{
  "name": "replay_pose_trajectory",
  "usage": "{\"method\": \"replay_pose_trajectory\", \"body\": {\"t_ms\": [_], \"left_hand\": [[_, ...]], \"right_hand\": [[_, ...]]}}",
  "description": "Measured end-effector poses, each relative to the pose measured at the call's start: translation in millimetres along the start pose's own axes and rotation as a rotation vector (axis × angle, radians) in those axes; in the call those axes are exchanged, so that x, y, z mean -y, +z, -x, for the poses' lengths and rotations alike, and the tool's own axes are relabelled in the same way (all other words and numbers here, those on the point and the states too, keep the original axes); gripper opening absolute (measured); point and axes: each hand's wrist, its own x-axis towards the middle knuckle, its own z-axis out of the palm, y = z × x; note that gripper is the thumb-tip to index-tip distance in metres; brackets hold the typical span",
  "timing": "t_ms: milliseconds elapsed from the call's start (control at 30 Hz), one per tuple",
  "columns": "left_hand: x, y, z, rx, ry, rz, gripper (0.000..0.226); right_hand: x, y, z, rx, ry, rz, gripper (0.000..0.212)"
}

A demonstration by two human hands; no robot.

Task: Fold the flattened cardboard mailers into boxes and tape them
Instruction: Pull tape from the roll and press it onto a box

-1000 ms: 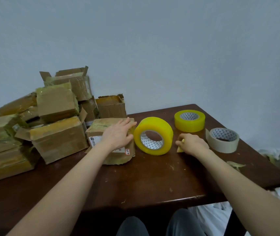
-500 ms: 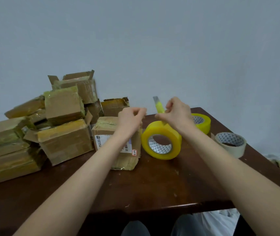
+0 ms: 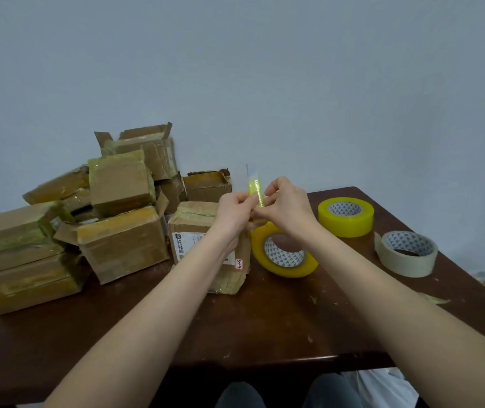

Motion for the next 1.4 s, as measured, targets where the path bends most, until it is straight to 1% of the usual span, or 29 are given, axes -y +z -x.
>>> {"method": "replay_pose_trajectory", "body": {"t_ms": [33, 100, 167, 200, 267, 300, 333, 367, 400, 467, 533, 600, 700, 733, 933, 1100, 1200, 1300, 1400], "left_hand": [[0, -3, -2, -0.026, -0.019, 0.004, 0.023], [0, -10, -4, -0.060, -0.030, -0.007, 0.018], [-1, -16, -4, -0.087, 0.048, -0.091, 0.015], [0, -19, -4, -0.108, 0.127, -0.204, 0.018], [1, -22, -3, -0.120, 0.241, -0.397, 0.030], [2, -23, -3, -0.120, 0.246, -0.447, 0.037], [3, -23, -3, -0.126, 0.231, -0.490, 0.042], [5, -24, -3, -0.140, 0.216, -0.543, 0.044], [8, -24, -3, -0.154, 0.212, -0.608, 0.042], [16, -22, -3, -0.182, 0.210, -0.703, 0.027], [25, -16, 0, -0.210, 0.191, -0.749, 0.016], [35, -13, 1, -0.227, 0.163, -0.810, 0.016], [46, -19, 0, -0.271, 0.093, -0.849, 0.021], [48, -20, -2, -0.276, 0.094, -0.865, 0.023], [53, -5, -7, -0.265, 0.185, -0.976, 0.022], [53, -10, -7, -0.273, 0.188, -0.985, 0.021], [53, -11, -8, -0.275, 0.189, -0.978, 0.022], [54, -15, -7, -0.269, 0.202, -0.961, 0.020], [55, -20, -6, -0.244, 0.260, -0.874, 0.014]], "right_hand": [[0, -2, -1, 0.008, 0.002, -0.010, 0.036], [-4, -9, -4, -0.031, 0.002, 0.047, 0.031], [-12, -19, -9, -0.048, 0.041, 0.204, 0.028], [-17, -22, -11, -0.011, 0.079, 0.291, 0.030], [-28, -26, -15, 0.137, 0.148, 0.422, 0.051], [-31, -26, -16, 0.211, 0.175, 0.442, 0.063], [-33, -26, -16, 0.269, 0.198, 0.423, 0.071], [-35, -26, -16, 0.311, 0.219, 0.369, 0.072], [-35, -27, -16, 0.341, 0.238, 0.291, 0.069], [-35, -31, -16, 0.385, 0.264, 0.160, 0.061], [-37, -34, -18, 0.416, 0.267, 0.117, 0.057], [-39, -32, -20, 0.420, 0.251, 0.096, 0.054], [-44, -31, -22, 0.382, 0.221, 0.090, 0.055], [-47, -34, -23, 0.362, 0.220, 0.106, 0.056], [-45, -54, -29, 0.327, 0.197, 0.240, 0.048], [-41, -53, -29, 0.376, 0.196, 0.473, 0.041], [-30, -51, -31, 0.462, 0.213, 0.566, 0.045], [-20, -40, -37, 0.551, 0.228, 0.623, 0.041], [-22, -28, -44, 0.553, 0.245, 0.640, 0.040]]}}
